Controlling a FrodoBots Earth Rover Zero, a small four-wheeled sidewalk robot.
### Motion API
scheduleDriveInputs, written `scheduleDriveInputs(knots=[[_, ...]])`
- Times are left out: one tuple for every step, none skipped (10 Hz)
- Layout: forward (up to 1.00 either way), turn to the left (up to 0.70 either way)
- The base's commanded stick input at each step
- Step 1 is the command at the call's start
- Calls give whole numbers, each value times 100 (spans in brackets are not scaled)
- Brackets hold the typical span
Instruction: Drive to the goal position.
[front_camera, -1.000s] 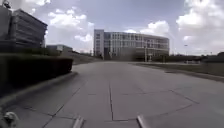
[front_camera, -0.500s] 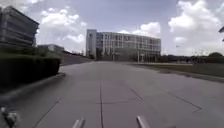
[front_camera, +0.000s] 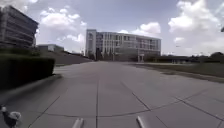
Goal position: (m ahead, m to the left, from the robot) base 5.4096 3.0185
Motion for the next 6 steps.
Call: scheduleDriveInputs(knots=[[70,0],[70,0],[70,0],[70,0],[70,0],[70,0]])
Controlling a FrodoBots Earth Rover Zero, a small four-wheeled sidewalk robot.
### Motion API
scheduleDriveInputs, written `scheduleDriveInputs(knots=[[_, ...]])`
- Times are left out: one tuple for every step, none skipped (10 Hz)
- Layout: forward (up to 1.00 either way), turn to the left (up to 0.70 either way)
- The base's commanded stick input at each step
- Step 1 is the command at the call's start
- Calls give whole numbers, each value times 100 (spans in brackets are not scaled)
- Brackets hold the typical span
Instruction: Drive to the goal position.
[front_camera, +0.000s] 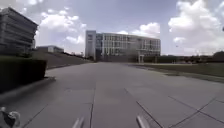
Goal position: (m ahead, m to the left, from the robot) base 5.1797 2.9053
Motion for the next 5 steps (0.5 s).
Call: scheduleDriveInputs(knots=[[70,0],[70,0],[70,0],[70,0],[70,0]])
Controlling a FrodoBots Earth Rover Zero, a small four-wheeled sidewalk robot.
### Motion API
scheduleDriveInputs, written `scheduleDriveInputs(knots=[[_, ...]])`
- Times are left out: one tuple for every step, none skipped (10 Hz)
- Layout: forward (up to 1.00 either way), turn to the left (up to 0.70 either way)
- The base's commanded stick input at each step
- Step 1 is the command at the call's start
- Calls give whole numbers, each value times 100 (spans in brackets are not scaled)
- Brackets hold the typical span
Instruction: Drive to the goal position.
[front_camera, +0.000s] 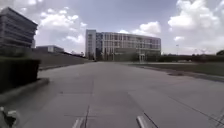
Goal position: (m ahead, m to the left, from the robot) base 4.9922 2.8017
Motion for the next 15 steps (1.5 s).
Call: scheduleDriveInputs(knots=[[70,0],[70,0],[70,0],[70,11],[70,24],[70,30],[70,9],[70,0],[70,0],[70,0],[70,0],[70,0],[70,0],[70,2],[70,6]])
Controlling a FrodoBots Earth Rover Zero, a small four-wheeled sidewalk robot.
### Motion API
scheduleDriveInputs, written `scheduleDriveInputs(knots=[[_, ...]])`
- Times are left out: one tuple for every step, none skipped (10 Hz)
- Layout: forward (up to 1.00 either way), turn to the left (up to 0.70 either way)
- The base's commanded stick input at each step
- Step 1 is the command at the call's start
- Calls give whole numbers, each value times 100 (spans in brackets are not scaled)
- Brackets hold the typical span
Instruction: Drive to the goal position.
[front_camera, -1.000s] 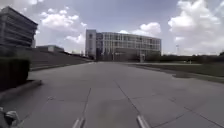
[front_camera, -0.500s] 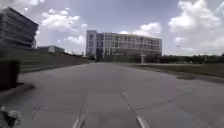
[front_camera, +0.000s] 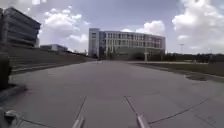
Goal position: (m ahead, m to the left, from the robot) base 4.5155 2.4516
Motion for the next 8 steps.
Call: scheduleDriveInputs(knots=[[70,11],[70,33],[70,6],[70,0],[70,0],[70,0],[70,0],[70,0]])
